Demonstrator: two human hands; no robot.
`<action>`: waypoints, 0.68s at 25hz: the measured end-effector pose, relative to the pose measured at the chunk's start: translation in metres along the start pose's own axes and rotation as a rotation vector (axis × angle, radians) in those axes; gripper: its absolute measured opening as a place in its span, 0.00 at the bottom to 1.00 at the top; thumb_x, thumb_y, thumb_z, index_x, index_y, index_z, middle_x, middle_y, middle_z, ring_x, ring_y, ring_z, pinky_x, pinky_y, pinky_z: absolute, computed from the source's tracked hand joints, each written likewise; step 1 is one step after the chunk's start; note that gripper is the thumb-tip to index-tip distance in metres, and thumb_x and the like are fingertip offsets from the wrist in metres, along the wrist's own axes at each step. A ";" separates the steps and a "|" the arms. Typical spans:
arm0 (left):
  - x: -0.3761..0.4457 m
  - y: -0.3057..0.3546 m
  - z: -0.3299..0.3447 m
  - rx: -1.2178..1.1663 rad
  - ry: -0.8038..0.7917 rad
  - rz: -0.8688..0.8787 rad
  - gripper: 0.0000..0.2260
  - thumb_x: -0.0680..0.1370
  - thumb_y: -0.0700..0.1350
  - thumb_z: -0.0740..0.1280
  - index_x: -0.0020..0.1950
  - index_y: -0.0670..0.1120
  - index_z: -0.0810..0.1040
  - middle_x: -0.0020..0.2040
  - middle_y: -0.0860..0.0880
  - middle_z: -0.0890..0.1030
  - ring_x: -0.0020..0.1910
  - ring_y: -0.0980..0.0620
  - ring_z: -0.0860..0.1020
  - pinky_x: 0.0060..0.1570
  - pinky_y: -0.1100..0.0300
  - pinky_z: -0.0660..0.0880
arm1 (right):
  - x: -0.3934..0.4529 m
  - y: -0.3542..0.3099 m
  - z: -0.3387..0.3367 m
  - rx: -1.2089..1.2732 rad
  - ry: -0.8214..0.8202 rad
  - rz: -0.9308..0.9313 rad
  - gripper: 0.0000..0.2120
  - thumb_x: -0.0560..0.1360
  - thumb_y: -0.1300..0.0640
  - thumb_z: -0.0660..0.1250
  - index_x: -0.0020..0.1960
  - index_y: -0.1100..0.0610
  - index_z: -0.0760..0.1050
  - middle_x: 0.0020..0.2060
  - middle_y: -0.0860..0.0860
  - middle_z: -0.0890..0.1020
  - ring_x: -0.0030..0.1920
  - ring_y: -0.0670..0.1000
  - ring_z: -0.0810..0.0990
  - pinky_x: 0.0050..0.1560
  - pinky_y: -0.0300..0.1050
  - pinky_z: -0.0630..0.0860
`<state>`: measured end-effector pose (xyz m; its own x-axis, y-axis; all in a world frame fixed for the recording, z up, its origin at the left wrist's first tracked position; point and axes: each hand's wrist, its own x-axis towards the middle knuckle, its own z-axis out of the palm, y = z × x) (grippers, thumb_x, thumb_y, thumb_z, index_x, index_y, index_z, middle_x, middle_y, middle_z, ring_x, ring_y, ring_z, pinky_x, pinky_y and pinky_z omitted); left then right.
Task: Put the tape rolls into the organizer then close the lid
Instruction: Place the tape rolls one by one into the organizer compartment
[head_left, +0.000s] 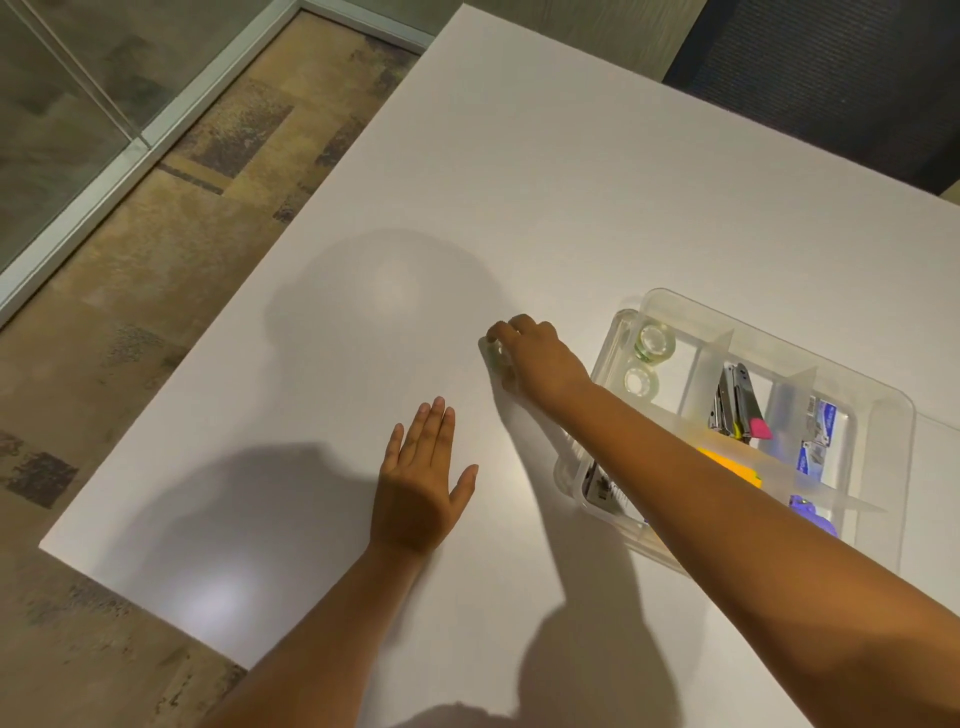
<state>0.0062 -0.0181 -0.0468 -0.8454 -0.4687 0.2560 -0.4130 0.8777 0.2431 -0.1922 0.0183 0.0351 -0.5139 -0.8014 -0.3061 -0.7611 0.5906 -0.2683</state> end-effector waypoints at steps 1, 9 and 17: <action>0.000 0.000 0.000 0.000 0.008 0.004 0.25 0.76 0.54 0.62 0.67 0.38 0.70 0.66 0.40 0.73 0.67 0.43 0.70 0.64 0.44 0.70 | -0.004 0.001 -0.002 0.039 -0.006 0.012 0.23 0.73 0.60 0.66 0.66 0.57 0.65 0.62 0.58 0.71 0.57 0.62 0.72 0.53 0.53 0.75; -0.004 -0.001 0.007 0.019 0.133 0.045 0.24 0.77 0.52 0.62 0.68 0.38 0.68 0.67 0.41 0.72 0.68 0.44 0.68 0.66 0.46 0.68 | -0.043 0.062 -0.054 0.411 0.281 0.380 0.27 0.67 0.55 0.73 0.61 0.58 0.66 0.55 0.60 0.76 0.49 0.57 0.76 0.43 0.45 0.70; -0.004 -0.003 0.010 0.020 0.122 0.037 0.25 0.78 0.53 0.60 0.70 0.40 0.66 0.69 0.42 0.70 0.70 0.46 0.67 0.69 0.48 0.64 | -0.072 0.095 -0.041 0.355 0.150 0.659 0.26 0.68 0.51 0.72 0.59 0.60 0.64 0.53 0.60 0.76 0.43 0.55 0.72 0.35 0.44 0.65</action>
<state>0.0076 -0.0180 -0.0583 -0.8135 -0.4433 0.3764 -0.3896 0.8960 0.2132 -0.2436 0.1284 0.0686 -0.8851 -0.2621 -0.3846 -0.1184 0.9259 -0.3587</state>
